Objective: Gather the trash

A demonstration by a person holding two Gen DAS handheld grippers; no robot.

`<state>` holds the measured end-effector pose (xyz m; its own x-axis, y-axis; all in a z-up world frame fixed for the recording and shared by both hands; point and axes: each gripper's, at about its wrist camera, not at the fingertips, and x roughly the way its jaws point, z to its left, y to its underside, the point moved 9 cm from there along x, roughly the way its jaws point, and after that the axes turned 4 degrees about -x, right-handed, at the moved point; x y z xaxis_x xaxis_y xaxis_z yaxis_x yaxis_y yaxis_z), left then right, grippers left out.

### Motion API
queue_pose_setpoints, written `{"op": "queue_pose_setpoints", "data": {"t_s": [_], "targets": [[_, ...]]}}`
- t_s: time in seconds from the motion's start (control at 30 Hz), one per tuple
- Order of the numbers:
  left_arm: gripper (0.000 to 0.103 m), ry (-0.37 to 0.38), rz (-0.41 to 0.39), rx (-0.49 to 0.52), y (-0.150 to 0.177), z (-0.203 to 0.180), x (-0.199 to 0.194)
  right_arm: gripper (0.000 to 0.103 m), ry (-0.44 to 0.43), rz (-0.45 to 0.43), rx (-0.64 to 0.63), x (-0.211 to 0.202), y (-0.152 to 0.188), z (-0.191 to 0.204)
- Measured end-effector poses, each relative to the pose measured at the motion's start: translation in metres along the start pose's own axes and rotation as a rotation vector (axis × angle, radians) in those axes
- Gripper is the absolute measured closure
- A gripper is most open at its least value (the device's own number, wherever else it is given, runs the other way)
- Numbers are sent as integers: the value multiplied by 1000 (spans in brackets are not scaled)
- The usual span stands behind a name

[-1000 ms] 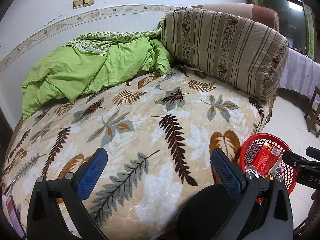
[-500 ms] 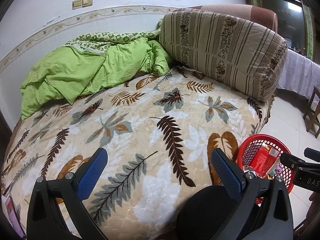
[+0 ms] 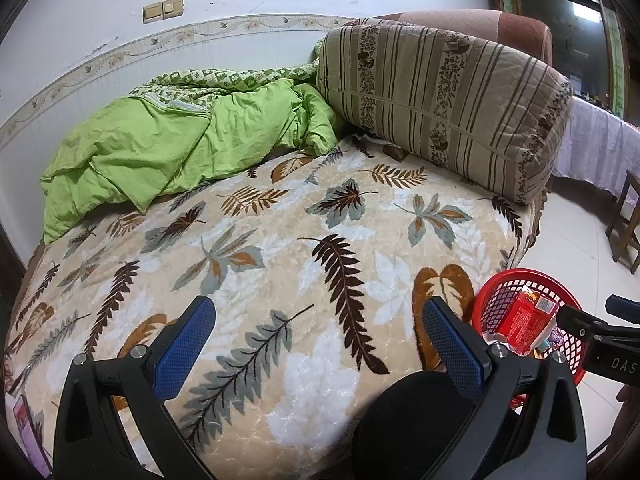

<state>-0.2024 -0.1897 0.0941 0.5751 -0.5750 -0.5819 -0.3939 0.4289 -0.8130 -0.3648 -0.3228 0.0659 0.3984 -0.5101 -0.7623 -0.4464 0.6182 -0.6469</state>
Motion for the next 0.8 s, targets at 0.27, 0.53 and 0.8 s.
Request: {"op": "queue_pose_setpoints", "data": {"t_s": [0.27,0.53,0.8], "targets": [[0,0,-2,-1,-2,-1,-1,5,-4,-2,-12,-1,-1,2],[0,13,20,-34,-3,7,1,5,-14,1,-30,0,-2,6],[0,1,4,-113,-6,39,4,5,-30,9,-56,4,-3,13]]}}
